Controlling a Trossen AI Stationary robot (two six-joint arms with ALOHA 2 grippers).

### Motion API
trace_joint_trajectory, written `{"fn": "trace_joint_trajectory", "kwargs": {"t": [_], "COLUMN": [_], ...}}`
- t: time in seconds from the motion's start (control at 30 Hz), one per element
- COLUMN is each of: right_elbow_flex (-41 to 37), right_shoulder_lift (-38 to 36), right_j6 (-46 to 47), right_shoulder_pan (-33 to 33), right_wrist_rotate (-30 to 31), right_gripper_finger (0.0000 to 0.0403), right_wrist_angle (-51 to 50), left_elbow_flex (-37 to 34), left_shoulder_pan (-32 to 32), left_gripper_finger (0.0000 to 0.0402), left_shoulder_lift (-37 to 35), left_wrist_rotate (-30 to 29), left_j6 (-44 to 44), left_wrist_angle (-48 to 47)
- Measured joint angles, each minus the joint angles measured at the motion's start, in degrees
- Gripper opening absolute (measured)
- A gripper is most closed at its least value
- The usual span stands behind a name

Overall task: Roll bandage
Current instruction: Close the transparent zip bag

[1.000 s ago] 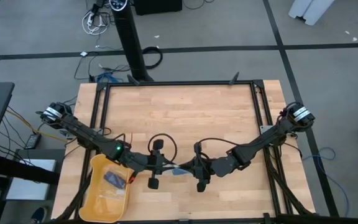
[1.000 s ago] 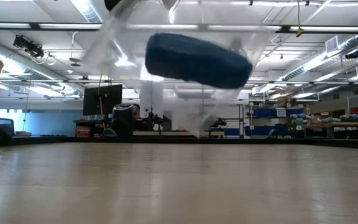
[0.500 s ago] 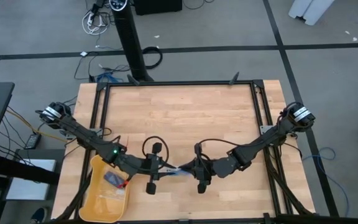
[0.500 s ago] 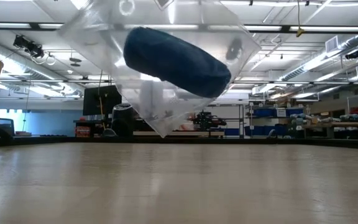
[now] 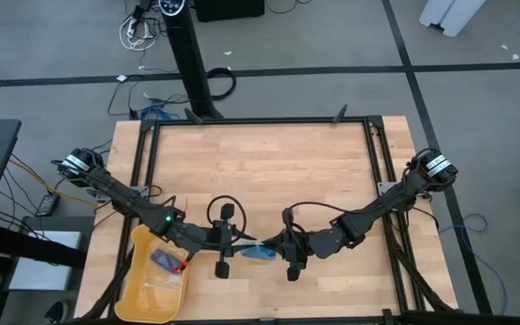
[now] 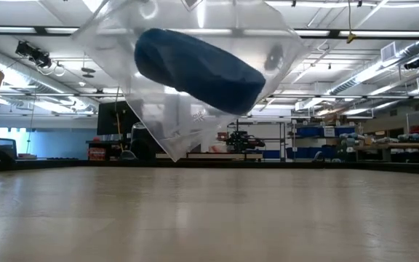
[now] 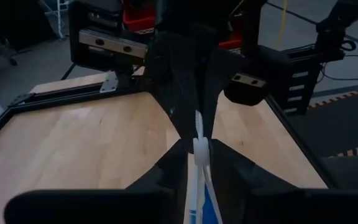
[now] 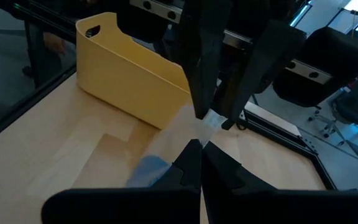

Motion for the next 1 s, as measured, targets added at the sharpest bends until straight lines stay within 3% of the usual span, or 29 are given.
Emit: {"fn": "trace_joint_trajectory", "kwargs": {"t": [0.4,0.77,1.0], "right_elbow_flex": [0.0,0.0,0.0], "right_shoulder_lift": [0.0,0.0,0.1], "right_j6": [0.0,0.0,-0.1], "right_shoulder_pan": [0.0,-0.1,-0.1], "right_wrist_rotate": [0.0,0.0,-0.4], "right_gripper_finger": [0.0000,0.0000,0.0000], "right_wrist_angle": [0.0,0.0,0.3], "left_elbow_flex": [0.0,0.0,0.0], "left_shoulder_pan": [0.0,0.0,0.1], "left_gripper_finger": [0.0035,0.0082,0.0078], "left_shoulder_lift": [0.0,0.0,0.0], "left_wrist_rotate": [0.9,1.1,1.1], "left_j6": [1.3,1.3,1.6], "left_wrist_angle": [0.3,0.0,0.0]}}
